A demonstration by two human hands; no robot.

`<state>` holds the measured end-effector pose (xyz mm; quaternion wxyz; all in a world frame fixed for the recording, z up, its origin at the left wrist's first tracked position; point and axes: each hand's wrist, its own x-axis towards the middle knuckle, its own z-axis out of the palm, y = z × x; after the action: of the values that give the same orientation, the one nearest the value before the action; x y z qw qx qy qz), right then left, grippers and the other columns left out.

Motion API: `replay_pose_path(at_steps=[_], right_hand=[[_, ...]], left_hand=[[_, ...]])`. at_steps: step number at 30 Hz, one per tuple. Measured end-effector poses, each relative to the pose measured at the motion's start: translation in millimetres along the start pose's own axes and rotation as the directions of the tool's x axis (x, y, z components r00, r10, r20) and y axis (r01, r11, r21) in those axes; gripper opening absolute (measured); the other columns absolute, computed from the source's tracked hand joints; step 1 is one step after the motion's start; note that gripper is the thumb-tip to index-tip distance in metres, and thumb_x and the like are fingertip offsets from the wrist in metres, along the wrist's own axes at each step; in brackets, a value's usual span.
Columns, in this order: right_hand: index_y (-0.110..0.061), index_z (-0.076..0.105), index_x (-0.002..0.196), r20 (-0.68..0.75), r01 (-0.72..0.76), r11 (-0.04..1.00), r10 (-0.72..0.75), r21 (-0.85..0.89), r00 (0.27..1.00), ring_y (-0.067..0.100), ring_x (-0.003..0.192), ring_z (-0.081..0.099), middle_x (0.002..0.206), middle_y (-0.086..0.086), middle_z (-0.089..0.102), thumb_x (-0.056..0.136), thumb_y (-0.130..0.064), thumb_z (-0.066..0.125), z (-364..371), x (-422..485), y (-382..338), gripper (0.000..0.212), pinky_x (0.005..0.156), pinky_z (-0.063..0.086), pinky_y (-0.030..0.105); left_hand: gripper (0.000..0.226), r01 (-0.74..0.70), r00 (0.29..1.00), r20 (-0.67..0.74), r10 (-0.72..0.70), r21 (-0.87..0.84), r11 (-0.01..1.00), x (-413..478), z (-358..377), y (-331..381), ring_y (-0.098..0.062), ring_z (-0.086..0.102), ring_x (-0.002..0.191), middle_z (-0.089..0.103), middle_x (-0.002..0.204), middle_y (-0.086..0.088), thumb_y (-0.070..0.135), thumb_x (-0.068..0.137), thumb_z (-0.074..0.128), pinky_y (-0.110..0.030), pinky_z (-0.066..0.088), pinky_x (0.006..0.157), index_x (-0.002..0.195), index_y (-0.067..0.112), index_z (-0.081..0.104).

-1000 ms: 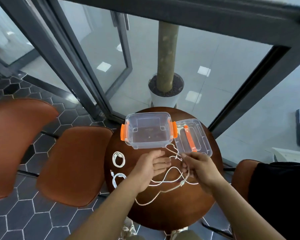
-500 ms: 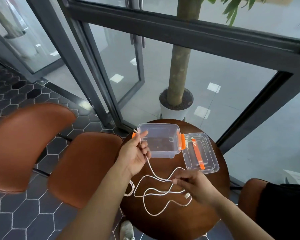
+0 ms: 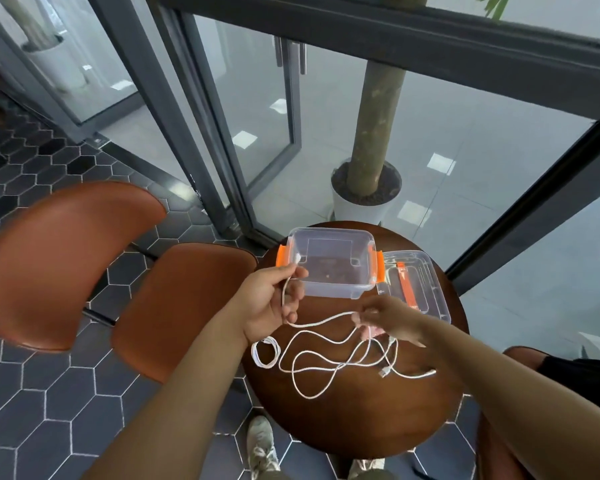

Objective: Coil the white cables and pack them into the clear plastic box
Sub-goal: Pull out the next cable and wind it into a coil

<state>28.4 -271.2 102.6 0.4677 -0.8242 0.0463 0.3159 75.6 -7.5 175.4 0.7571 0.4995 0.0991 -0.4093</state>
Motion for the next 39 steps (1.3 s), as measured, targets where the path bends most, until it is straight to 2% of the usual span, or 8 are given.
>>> replay_pose_path(at_steps=[3,7,12,17,23,30,33,39], right_hand=[[-0.001,0.068,0.097,0.053,-0.114,0.96,0.104,0.255,0.993,0.031,0.078,0.076,0.082,0.023,0.072,0.098,-0.024,0.063,-2.8,1.2,-3.5,0.024,0.079,0.063,0.037],[-0.001,0.066,0.085,-0.139,0.011,0.939,0.04,0.344,0.989,0.017,0.046,0.052,0.057,0.005,0.05,0.096,-0.021,0.067,1.8,6.2,-54.3,0.023,0.051,0.052,0.029],[-0.005,0.065,0.072,-0.319,0.242,0.97,-0.226,0.008,0.92,0.014,0.051,0.051,0.059,0.003,0.056,0.092,-0.02,0.068,11.8,-8.6,-115.0,0.025,0.053,0.043,0.027],[-0.02,0.065,0.08,-0.403,0.222,0.975,-0.208,-0.013,0.891,0.01,0.051,0.058,0.063,-0.005,0.063,0.096,-0.027,0.063,35.1,-31.8,-106.6,0.017,0.053,0.046,0.028],[-0.018,0.062,0.094,-0.431,0.294,0.945,-0.208,0.141,0.878,0.027,0.059,0.068,0.069,0.003,0.069,0.099,-0.02,0.06,67.4,-47.6,-82.7,0.006,0.059,0.058,0.043],[-0.04,0.059,0.088,-0.387,0.426,0.904,-0.402,-0.027,0.83,0.009,0.059,0.064,0.066,-0.004,0.066,0.097,-0.022,0.063,81.5,-53.5,-56.3,0.021,0.057,0.049,0.02],[-0.028,0.065,0.087,-0.238,0.44,0.893,-0.449,-0.093,0.861,0.01,0.059,0.059,0.066,-0.005,0.061,0.099,-0.034,0.059,78.1,-46.9,-41.8,0.015,0.058,0.045,0.025],[-0.028,0.07,0.085,-0.047,0.208,0.978,-0.207,0.011,0.977,0.005,0.055,0.053,0.058,-0.018,0.057,0.096,-0.044,0.062,62.9,-25.8,-19.0,0.021,0.057,0.046,0.023]], left_hand=[[0.03,0.051,0.994,0.087,-0.062,0.114,0.992,-11.2,4.1,-1.9,-0.021,0.063,0.048,0.071,0.077,-0.017,0.027,0.103,0.047,-0.03,0.053,0.05,0.099,0.004,0.066],[0.035,0.13,0.975,0.125,-0.181,0.338,0.932,-16.8,15.7,-15.7,-0.038,0.075,0.08,0.073,0.103,-0.03,0.028,0.098,0.054,-0.032,0.059,0.056,0.111,-0.002,0.068],[0.032,0.141,0.988,0.007,-0.156,0.388,0.911,-16.9,15.4,-31.9,-0.036,0.075,0.099,0.076,0.107,-0.021,0.03,0.097,0.059,-0.037,0.062,0.068,0.113,0.005,0.071],[0.033,-0.049,0.989,-0.143,0.048,-0.005,0.999,-13.2,15.3,-41.0,-0.034,0.071,0.11,0.073,0.117,-0.02,0.017,0.106,0.046,-0.047,0.055,0.098,0.124,-0.002,0.066],[0.04,-0.1,0.993,-0.105,0.059,-0.445,0.89,-14.6,17.3,-34.7,-0.038,0.064,0.122,0.066,0.13,-0.024,0.017,0.098,0.047,-0.047,0.049,0.105,0.131,-0.004,0.057],[0.032,-0.157,0.978,-0.193,0.073,-0.466,0.871,-14.0,21.2,-32.2,-0.037,0.076,0.095,0.076,0.092,-0.019,0.029,0.105,0.045,-0.048,0.056,0.086,0.1,0.003,0.063],[0.038,-0.174,0.975,-0.205,0.083,-0.485,0.857,-17.0,21.2,-28.3,-0.023,0.071,0.063,0.063,0.063,-0.006,0.032,0.106,0.043,-0.04,0.058,0.074,0.088,0.007,0.066],[0.035,-0.11,0.993,-0.089,0.083,-0.358,0.927,-26.8,21.3,-14.3,-0.012,0.05,0.039,0.058,0.057,-0.002,0.033,0.104,0.042,-0.029,0.047,0.055,0.089,0.009,0.064]])
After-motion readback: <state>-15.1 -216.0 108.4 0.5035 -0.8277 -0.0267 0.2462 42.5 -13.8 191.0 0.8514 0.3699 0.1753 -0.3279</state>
